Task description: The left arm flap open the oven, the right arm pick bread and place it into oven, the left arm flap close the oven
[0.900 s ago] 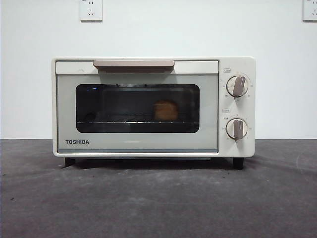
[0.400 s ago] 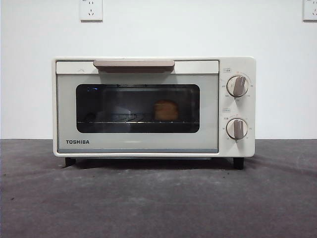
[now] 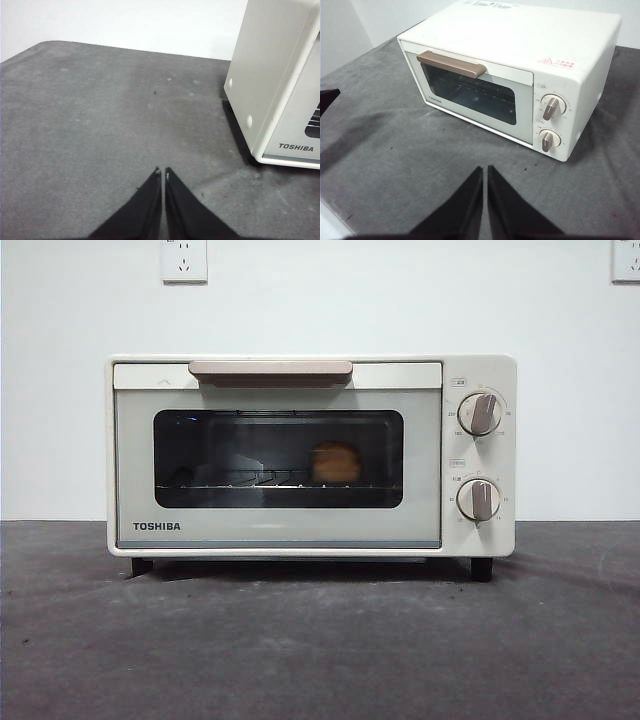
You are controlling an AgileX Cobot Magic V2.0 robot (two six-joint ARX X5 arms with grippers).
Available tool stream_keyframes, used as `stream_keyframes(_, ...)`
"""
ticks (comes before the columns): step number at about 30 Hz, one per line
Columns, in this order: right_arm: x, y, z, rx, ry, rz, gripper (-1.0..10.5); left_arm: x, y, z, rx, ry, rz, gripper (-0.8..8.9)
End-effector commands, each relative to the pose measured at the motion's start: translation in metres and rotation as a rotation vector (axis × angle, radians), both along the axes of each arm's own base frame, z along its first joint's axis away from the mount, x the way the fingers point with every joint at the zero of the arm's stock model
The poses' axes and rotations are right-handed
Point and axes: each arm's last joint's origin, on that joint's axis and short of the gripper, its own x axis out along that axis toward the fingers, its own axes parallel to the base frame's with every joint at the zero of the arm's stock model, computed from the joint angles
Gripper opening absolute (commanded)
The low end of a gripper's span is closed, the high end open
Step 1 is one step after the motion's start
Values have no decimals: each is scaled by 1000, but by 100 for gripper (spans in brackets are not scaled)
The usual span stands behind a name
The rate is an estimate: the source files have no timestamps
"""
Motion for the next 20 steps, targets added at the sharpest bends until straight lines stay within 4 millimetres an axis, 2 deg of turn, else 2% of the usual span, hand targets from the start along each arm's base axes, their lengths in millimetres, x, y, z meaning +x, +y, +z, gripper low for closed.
stream_keyframes(1,-1,-1,6,9,-25,8,11,1,0,-7,18,25,5,20)
stream_keyframes(6,-1,-1,6,0,-35,-5,11,1,0,-7,18,25,4,20)
stream_keyframes(10,-2,-9,5,-15,-79,-129,11,1,0,-7,18,25,4,20)
stream_keyframes(12,1,-12,-1,-7,-100,-197,11,1,0,-7,18,25,4,20)
stream_keyframes(15,9,-16,-21,26,-168,-333,11,1,0,-7,18,25,4,20)
stream_keyframes(20,30,-19,-73,42,-340,-433,11,1,0,-7,18,25,4,20)
